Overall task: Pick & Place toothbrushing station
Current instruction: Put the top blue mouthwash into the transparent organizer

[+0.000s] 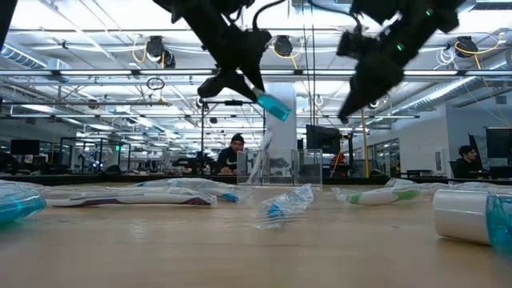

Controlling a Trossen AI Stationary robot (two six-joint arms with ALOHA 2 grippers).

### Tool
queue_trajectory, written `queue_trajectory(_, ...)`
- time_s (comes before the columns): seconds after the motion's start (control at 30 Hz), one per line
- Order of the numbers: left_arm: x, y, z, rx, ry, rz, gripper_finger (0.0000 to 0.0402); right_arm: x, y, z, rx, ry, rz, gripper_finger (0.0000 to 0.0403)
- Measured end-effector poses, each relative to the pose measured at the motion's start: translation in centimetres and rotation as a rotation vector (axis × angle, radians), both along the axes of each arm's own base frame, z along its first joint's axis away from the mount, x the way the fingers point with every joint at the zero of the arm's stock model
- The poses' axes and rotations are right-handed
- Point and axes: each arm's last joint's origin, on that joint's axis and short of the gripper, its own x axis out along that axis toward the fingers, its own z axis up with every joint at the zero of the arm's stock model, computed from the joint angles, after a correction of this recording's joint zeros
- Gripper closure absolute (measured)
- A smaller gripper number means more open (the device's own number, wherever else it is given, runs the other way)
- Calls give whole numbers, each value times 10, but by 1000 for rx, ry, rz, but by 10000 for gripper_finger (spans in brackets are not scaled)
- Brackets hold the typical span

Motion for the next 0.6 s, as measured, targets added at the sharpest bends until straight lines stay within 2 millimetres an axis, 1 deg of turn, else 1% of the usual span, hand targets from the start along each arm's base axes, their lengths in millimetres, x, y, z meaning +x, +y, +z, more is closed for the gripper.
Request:
queue_trajectory(0.1, -3, 13, -1, 56, 63, -39, 289, -11, -2, -16, -12, 45, 7, 195)
queue_trajectory(0.17, -5, 18, -1, 80, 95, -77, 289, -16, -4, -18, -7, 40, -8, 197)
queue_trajectory(0.23, -2, 23, -6, 119, 135, -118, 289, -18, -6, -15, -8, 10, -22, 197)
queue_trajectory(0.3, 2, 27, -16, 182, 221, -156, 289, -18, -8, -9, -16, -37, -29, 197)
queue_trajectory(0.47, 18, 36, -39, 439, 427, -211, 289, -17, -9, 3, -33, -150, -37, 197)
queue_trajectory(0.6, 27, 39, -46, 443, 461, -224, 289, -19, -9, 5, -35, -159, -36, 197)
